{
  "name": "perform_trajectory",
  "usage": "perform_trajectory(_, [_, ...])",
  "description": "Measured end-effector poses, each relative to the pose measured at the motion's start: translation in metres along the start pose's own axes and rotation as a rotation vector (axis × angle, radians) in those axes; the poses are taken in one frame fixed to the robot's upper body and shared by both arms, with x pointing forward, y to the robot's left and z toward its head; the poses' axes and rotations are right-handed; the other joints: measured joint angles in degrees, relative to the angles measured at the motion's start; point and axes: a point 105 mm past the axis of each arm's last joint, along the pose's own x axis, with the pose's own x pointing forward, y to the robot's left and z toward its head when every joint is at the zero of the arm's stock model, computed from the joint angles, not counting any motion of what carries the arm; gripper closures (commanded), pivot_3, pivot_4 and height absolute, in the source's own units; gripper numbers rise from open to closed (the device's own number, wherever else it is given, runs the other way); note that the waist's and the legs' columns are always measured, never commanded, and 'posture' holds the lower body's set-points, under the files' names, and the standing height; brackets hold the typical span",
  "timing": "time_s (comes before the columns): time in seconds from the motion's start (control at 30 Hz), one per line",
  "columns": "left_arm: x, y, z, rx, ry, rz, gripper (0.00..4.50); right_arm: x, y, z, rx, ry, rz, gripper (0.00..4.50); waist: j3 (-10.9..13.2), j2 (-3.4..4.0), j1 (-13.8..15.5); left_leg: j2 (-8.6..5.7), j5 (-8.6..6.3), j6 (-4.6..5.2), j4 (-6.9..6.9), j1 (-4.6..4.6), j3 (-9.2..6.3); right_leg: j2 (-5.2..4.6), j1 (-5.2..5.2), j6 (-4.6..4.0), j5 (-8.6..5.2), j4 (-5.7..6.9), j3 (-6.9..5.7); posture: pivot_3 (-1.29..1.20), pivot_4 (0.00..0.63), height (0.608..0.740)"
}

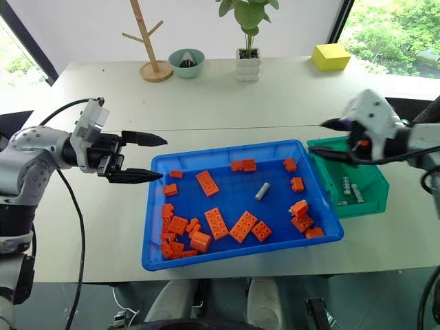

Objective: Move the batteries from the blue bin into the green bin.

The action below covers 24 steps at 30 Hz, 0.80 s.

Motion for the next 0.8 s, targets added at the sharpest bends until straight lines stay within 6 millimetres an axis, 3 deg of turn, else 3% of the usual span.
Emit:
perform_trajectory(0.13, [0.0, 0.001, 0.0, 0.001, -0.001, 0.013, 0.0, 0.049, 0.016, 0.002, -0.121, 0.001, 0.244, 1.22, 0.0, -0.02, 0.0, -0.04, 0.01, -0.02, 0.05, -0.02, 0.01, -0.02, -0.01, 0.0, 0.01, 0.0, 0.01, 0.0, 0.15, 0.702])
perform_trajectory(0.23, [0.0, -0.001, 0.0, 0.005, 0.003, 0.019, 0.0, 0.074, 0.025, -0.005, -0.222, 0.052, 0.398, 1.22, 0.0, -0.03, 0.3, -0.06, 0.03, -0.05, 0.03, -0.06, -0.03, -0.02, -0.02, 0.0, 0.01, 0.0, 0.0, 0.0, 0.15, 0.702])
perform_trajectory(0.53, [-0.009, -0.008, -0.001, -0.004, 0.007, 0.083, 0.0, 0.086, 0.037, -0.042, -0.381, 0.213, 0.655, 1.22, 0.0, -0.05, 0.1, -0.08, 0.18, -0.34, 0.03, -0.11, -0.04, -0.03, -0.08, 0.0, 0.01, 0.0, 0.0, 0.0, 0.15, 0.702])
perform_trajectory(0.8, [-0.009, -0.01, 0.0, 0.002, 0.0, 0.103, 0.0, 0.1, 0.034, -0.048, -0.406, 0.206, 0.684, 1.22, 0.0, -0.05, -0.1, -0.07, 0.22, -0.41, 0.01, -0.07, -0.06, -0.01, -0.09, 0.0, 0.01, 0.07, 0.01, 0.0, 0.15, 0.702])
